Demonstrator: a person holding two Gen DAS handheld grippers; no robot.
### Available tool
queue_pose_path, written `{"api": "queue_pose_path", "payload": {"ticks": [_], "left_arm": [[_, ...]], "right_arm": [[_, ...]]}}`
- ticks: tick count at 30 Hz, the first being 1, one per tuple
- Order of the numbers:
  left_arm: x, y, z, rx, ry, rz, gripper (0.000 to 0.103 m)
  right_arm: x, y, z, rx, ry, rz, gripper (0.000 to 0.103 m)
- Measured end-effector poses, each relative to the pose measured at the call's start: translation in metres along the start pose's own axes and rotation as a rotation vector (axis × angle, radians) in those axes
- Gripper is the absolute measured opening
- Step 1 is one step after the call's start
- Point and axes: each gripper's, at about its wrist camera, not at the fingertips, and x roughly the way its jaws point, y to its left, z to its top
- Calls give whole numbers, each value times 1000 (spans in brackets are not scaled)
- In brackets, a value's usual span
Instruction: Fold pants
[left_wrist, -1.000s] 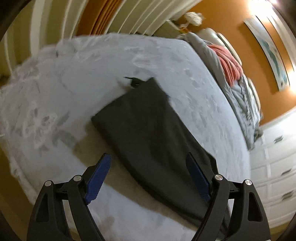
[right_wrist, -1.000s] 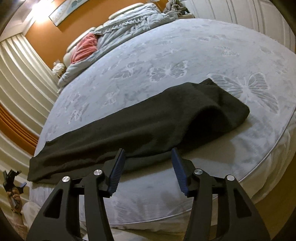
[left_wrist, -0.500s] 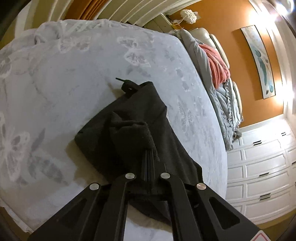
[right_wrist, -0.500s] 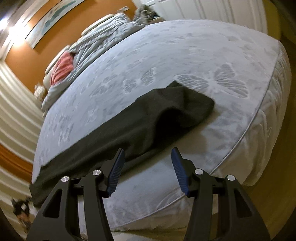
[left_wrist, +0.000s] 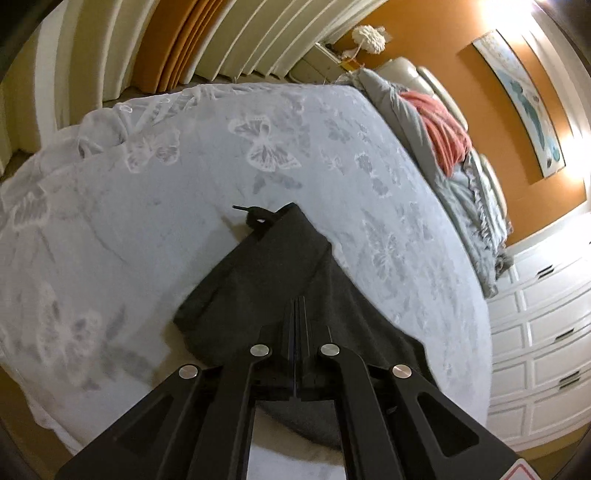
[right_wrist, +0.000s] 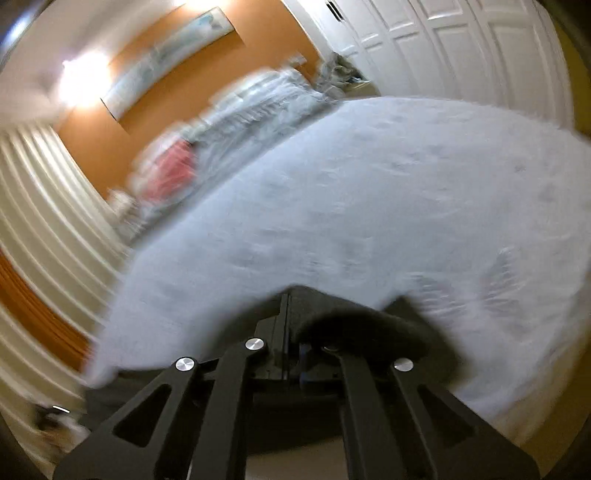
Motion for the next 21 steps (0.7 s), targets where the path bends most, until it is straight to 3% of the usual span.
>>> {"api": "queue_pose_path", "payload": {"ticks": [2,3,6,7,8,10,12,14,15,16,17,19,20,21], "left_arm": [[9,5,-5,9,37,12,0],[12,7,-8,6,47,12,0],[8,9,-18,-11,54,-22,8],[6,8,-21,-12,58,-37,30],[3,8,-24,-18,52,-39,56],[1,8,-28,-34,32,-55,62],[8,4,-31,-34,53,-80,62],[14,0,-34,-44,60,-98,59],[18,-2,-35,-41,57,-92,56],[22,-5,-34,-27,60,-77,33],[25,-7,-33,-17,68,-54,16],[28,-7,-31,-7,78,-20,14],[29,-7,-30,-3,79,-8,14],[31,-6,-30,6,77,11,14]], "right_arm": [[38,-25,-15,29,146,-90,3],[40,-26,-22,18,143,-96,3],[15,-17,-33,14,22,-84,29],[10,-11,-36,-4,2,-59,47],[11,-9,-36,-20,2,-64,54],[17,-8,-33,-21,26,-76,56],[27,-10,-27,32,42,-37,56],[37,-13,-19,98,43,-6,43],[40,-9,-13,109,43,-20,13],[32,1,-4,81,3,-17,2],[11,12,0,45,-70,17,2],[-26,34,8,-21,-190,86,2],[-39,41,10,-68,-230,80,2],[-38,41,9,-118,-234,19,2]]}}
